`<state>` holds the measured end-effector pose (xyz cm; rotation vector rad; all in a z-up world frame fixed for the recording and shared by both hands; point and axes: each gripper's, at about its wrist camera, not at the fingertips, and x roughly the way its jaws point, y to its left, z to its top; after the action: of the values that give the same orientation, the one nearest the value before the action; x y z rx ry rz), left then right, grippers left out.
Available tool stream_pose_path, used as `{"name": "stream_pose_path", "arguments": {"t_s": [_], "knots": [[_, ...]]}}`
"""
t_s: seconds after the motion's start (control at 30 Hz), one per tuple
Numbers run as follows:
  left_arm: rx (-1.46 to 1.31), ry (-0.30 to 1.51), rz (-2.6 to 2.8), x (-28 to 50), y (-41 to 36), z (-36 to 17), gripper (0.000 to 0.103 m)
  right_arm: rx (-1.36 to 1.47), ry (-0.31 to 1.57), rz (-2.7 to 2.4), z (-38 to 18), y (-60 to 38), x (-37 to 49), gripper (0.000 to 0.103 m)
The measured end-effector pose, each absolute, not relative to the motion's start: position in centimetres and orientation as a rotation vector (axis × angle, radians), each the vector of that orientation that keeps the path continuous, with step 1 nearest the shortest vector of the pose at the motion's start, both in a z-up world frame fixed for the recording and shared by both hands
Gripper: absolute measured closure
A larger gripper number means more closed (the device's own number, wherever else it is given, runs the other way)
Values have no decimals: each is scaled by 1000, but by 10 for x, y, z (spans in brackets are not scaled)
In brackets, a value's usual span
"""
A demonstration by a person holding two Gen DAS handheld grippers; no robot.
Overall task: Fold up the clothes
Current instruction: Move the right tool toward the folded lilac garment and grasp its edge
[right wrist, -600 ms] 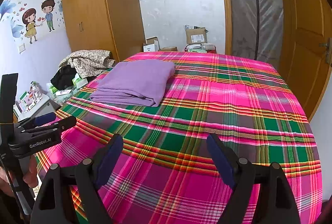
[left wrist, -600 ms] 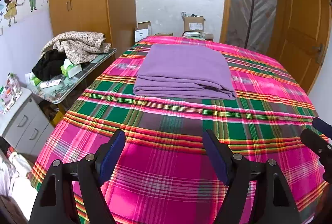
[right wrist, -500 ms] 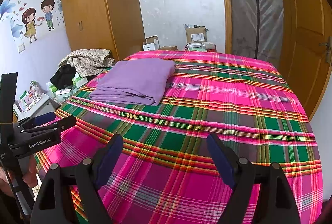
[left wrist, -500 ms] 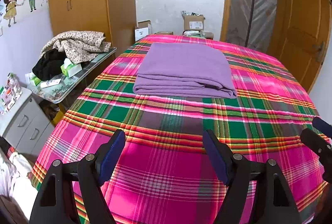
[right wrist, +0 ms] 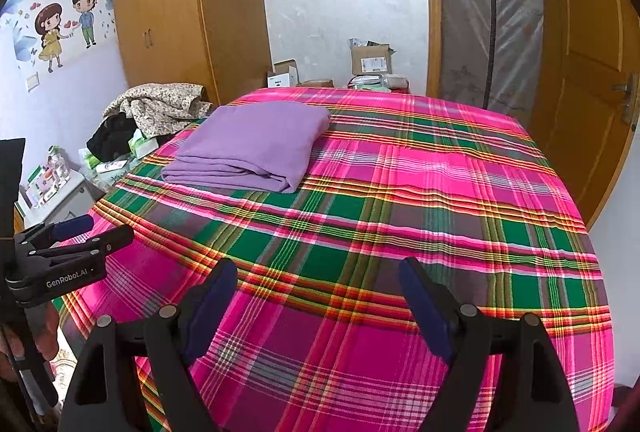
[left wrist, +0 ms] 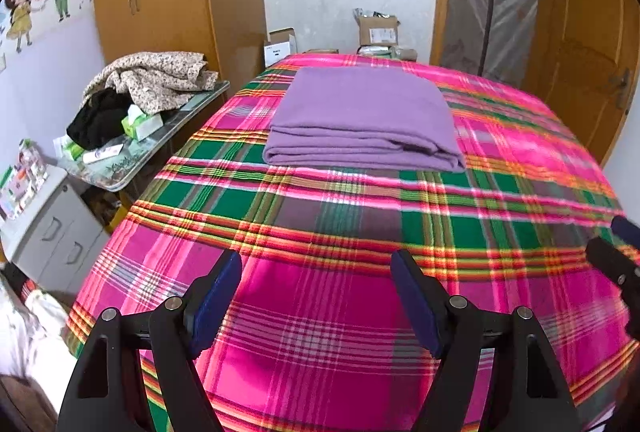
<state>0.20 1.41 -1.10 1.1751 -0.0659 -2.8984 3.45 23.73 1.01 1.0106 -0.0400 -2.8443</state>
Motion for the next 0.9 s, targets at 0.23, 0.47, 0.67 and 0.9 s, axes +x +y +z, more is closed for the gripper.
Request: {"name": "stream_pose_path", "arguments": {"t_s": [0.23,0.47,0.67,0.9], "knots": [[1206,-76,-2873,6,13,-11,24,1001,-29,-2845,16,233,40,19],[1211,24,-2890,12,3,-8,25,985,-25,-2843,21,231,46,19],[1241,115,-2878,5,-8,-11,25,1028,3,-2786,19,225,24,39],[1263,144,-2829,-8,-27,-18,25,1079,165,-2670,9,192,-51,51]]}}
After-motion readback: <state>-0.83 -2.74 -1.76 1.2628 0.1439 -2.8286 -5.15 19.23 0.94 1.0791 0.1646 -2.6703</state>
